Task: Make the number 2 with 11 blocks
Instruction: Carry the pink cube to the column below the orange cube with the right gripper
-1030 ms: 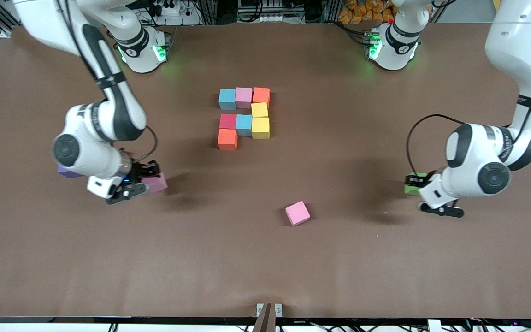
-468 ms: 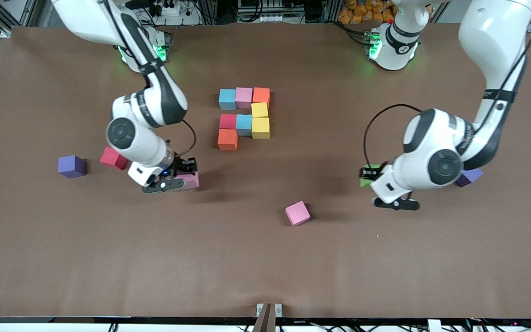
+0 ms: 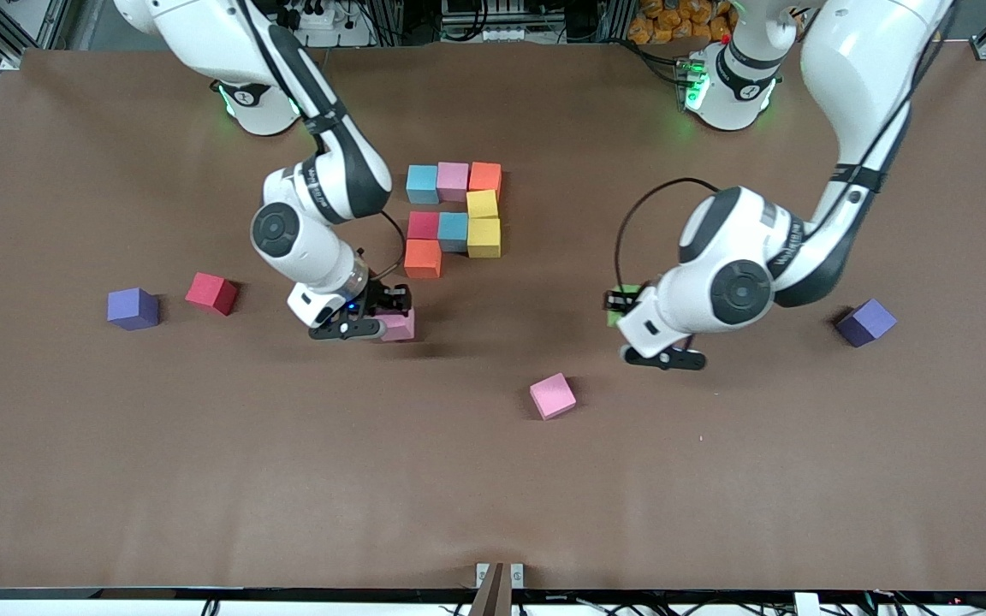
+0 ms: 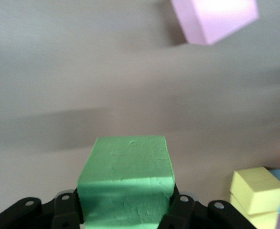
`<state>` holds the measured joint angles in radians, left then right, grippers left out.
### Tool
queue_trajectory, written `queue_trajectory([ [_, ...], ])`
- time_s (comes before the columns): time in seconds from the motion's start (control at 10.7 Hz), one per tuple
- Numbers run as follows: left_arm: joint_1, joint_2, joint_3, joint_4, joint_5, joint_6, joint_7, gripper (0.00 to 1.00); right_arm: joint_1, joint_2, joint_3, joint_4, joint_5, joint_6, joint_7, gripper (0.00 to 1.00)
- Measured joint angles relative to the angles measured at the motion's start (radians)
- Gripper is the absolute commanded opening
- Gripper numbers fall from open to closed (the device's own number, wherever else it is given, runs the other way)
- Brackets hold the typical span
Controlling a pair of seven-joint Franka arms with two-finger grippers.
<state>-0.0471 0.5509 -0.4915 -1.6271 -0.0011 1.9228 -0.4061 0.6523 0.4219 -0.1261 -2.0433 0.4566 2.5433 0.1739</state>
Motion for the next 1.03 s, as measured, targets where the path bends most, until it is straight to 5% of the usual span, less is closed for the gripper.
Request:
queue_trajectory([
  [1.03, -0.023, 0.022, 0.008, 0.033, -0.008, 0.001, -0.031, 0.0, 0.081, 0.035, -0.001, -0.029, 0.055, 0.053, 0.077, 0.14],
])
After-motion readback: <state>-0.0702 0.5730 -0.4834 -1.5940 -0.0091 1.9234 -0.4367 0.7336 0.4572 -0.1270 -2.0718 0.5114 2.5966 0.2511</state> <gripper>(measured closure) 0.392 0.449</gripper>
